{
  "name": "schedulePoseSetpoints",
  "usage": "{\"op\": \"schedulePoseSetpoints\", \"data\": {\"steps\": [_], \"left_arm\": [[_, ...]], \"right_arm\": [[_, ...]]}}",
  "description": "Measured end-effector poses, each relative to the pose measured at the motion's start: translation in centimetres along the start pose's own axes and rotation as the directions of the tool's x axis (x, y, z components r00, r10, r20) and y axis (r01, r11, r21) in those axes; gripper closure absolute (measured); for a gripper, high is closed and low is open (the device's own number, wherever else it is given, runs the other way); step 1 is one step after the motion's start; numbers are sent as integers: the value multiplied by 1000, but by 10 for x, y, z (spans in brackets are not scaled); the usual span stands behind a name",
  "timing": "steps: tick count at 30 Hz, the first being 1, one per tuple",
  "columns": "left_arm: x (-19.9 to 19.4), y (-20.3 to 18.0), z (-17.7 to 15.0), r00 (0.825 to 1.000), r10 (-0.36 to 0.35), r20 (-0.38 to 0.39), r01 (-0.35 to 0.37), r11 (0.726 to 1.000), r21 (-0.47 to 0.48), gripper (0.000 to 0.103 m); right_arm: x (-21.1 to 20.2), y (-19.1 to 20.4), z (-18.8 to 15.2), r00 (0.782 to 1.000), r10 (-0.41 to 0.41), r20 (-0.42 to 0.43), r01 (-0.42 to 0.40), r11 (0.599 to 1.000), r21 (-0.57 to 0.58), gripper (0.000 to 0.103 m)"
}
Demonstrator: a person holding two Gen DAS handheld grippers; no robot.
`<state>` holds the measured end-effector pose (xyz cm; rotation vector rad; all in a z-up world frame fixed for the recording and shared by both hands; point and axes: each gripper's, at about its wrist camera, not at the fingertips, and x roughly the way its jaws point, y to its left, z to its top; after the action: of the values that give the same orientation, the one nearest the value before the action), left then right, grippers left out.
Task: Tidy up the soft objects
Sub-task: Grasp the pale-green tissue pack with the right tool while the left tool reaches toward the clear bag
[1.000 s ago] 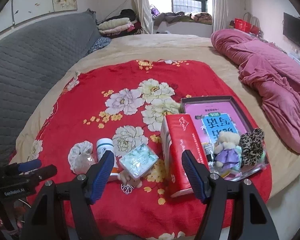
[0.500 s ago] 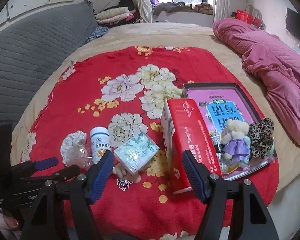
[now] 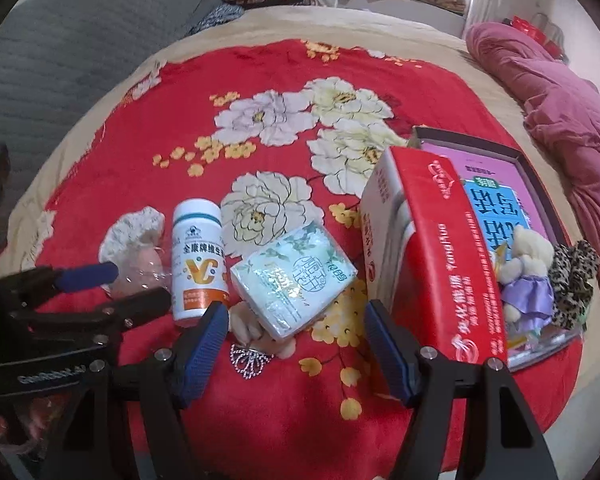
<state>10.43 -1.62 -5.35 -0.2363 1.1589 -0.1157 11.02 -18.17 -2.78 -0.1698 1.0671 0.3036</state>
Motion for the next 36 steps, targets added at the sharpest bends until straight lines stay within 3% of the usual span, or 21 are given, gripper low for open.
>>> {"op": "schedulePoseSetpoints", "data": {"steps": [6,16,17,20,24,33,36], "left_arm": [[5,8,3,1000,-26,-6,26,1000,-10,29],[12,13,8,999,-22,-22,22,1000,-9,29],[13,14,8,1000,-20,-23,20,1000,-9,29],[15,15,10,1000,-6,-28,6,1000,-19,33],[18,18,12,999,28,-27,-29,999,-27,44],[21,15,16,995,101,-26,-101,995,-2,59],[14,13,15,996,91,-11,-91,996,-2,65]], "right_arm": [[19,3,5,1000,-3,-22,2,999,-41,34],[47,13,13,997,-74,-29,70,992,-107,34],[46,12,14,998,-62,-24,60,993,-100,36],[45,4,16,1000,-25,-13,24,998,-59,59],[44,-6,18,1000,22,-9,-22,1000,-13,72],[20,-22,20,996,75,44,-78,994,73,80],[10,-29,21,993,98,67,-105,989,102,81]]}}
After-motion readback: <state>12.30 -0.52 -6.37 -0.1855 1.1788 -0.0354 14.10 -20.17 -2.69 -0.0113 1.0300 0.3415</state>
